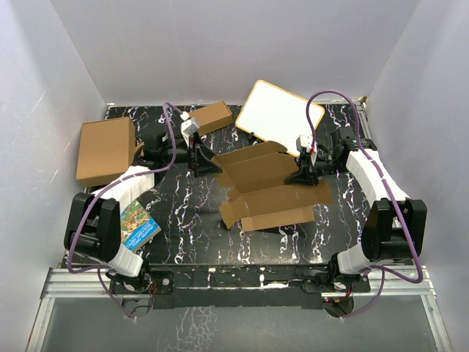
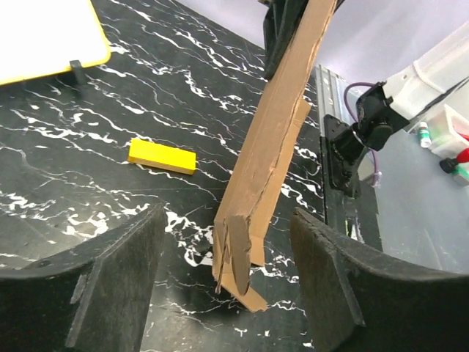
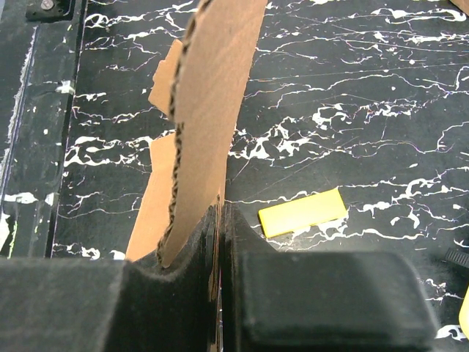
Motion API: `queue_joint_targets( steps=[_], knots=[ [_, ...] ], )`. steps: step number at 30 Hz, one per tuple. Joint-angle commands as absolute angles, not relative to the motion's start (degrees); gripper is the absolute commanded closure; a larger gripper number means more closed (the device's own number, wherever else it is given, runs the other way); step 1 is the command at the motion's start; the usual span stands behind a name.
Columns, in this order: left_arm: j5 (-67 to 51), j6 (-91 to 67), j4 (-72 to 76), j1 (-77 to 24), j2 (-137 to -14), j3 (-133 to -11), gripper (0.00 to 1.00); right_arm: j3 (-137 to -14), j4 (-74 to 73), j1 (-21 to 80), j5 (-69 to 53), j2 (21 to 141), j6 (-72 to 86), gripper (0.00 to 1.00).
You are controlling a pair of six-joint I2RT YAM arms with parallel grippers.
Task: Fold the paper box
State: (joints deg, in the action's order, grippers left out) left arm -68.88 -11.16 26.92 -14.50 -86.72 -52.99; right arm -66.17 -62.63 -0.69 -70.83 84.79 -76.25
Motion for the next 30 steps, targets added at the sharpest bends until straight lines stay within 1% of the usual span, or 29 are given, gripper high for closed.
queue_joint_targets(
  steps=[1,4,9,11,14,20,22,24,28,30],
  knots=[
    [-71.04,-10.53,28.49,-16.46,-87.41,-55.47,0.39,-68.7,-61.72,-0.44,-74.43,84.98,-78.93,0.92],
    [-71.03,-10.66,28.4,-17.23,-88.29,-56.14,0.52,-68.64,-61.77,1.03,-74.53,85.2,-78.85,0.92],
    [-71.22,-10.89,29.02,-18.16,-89.33,-56.66,0.59,-68.73,-61.89,1.14,-74.62,85.73,-78.84,0.92],
    [-71.59,-10.96,29.33,-18.28,-89.41,-56.84,0.65,-68.81,-61.96,1.14,-74.61,85.85,-78.77,0.92],
    [-72.06,-10.65,28.75,-18.28,-89.32,-57.02,0.78,-68.82,-61.96,1.17,-74.58,85.87,-78.62,0.92],
    [-72.62,-7.5,25.26,-18.28,-88.77,-57.41,0.88,-69.2,-62.04,1.14,-74.69,86.53,-77.91,0.92],
    [-73.29,-7.3,25.12,-18.33,-88.9,-57.55,0.92,-69.56,-62.07,1.14,-74.69,86.94,-77.22,0.92],
    [-73.91,-7.29,25.37,-18.29,-88.87,-57.61,1.0,-69.92,-61.88,1.14,-74.51,87.42,-76.27,0.92],
    [-73.48,-5.75,24.29,-18.29,-87.87,-57.48,1.0,-70.35,-59.35,1.14,-73.85,88.27,-71.49,0.92],
    [-72.46,-3.4,21.88,-18.34,-86.77,-57.52,1.0,-70.37,-55.81,1.14,-73.21,88.41,-66.66,0.9]
  ],
)
